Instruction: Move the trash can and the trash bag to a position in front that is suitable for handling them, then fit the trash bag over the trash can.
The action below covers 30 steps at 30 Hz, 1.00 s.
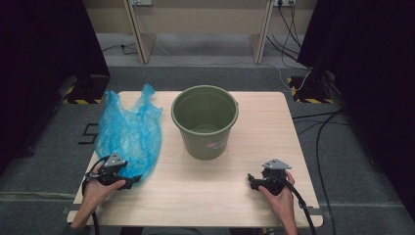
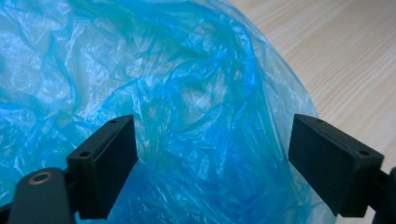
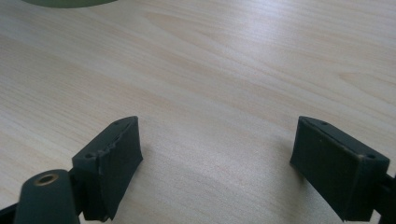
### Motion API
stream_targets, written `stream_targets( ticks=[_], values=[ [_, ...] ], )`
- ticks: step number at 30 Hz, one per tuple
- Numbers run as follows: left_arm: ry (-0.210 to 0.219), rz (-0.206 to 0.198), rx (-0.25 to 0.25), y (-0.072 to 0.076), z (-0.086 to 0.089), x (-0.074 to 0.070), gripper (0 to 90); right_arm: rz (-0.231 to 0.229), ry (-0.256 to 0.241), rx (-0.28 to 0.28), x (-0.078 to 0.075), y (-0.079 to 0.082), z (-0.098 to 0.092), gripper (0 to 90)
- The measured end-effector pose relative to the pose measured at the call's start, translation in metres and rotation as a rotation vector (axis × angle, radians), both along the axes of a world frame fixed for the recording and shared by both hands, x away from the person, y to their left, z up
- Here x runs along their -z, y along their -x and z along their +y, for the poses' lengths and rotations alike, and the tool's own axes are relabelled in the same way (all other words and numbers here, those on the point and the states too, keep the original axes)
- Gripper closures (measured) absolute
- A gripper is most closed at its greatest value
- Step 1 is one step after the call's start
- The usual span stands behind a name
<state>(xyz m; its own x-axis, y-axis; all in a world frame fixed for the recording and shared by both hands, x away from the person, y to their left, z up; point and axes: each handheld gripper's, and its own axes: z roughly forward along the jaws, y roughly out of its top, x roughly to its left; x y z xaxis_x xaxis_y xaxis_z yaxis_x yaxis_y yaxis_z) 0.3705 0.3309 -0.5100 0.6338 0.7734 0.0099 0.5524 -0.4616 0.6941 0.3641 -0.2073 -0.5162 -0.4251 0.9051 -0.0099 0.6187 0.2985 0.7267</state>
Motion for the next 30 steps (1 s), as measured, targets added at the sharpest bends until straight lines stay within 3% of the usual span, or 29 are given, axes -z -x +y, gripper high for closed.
stream_targets(
  ticks=[3, 4, 6, 7, 8, 9, 15, 22, 26, 30],
  values=[
    [-0.016, 0.011, 0.012, 0.0, -0.001, 0.004, 20.9, 0.001, -0.001, 0.001, 0.0, 0.001, 0.0, 15.9],
    [0.027, 0.011, 0.01, 0.0, -0.001, 0.006, 25.6, 0.005, -0.002, 0.004, 0.0, 0.001, -0.001, 15.8],
    [0.035, 0.003, 0.017, 0.001, 0.0, 0.007, 28.0, 0.005, -0.002, 0.005, 0.0, 0.001, -0.001, 15.8],
    [0.037, 0.0, 0.024, 0.002, 0.001, 0.006, 32.6, 0.005, -0.001, 0.006, 0.0, 0.001, -0.001, 15.8],
    [0.041, -0.003, 0.026, 0.002, 0.001, 0.006, 44.6, 0.006, -0.003, 0.007, 0.0, 0.001, -0.001, 15.6],
    [0.049, -0.008, 0.033, 0.003, 0.002, 0.006, 44.6, 0.006, -0.003, 0.007, 0.0, 0.001, -0.001, 15.6],
    [0.057, -0.027, 0.077, 0.003, 0.0, 0.006, 72.5, 0.006, -0.003, 0.007, 0.0, 0.001, -0.001, 15.5],
    [0.09, -0.06, 0.08, -0.005, 0.0, -0.002, 79.5, 0.007, -0.003, 0.005, 0.0, 0.0, -0.001, 15.1],
    [0.151, -0.076, 0.07, -0.013, 0.003, -0.012, 80.0, 0.008, -0.004, 0.007, 0.0, 0.0, -0.001, 15.1],
    [0.173, -0.089, 0.086, -0.019, 0.002, -0.021, 80.9, 0.007, -0.002, 0.004, 0.0, 0.0, -0.001, 15.2]
  ],
)
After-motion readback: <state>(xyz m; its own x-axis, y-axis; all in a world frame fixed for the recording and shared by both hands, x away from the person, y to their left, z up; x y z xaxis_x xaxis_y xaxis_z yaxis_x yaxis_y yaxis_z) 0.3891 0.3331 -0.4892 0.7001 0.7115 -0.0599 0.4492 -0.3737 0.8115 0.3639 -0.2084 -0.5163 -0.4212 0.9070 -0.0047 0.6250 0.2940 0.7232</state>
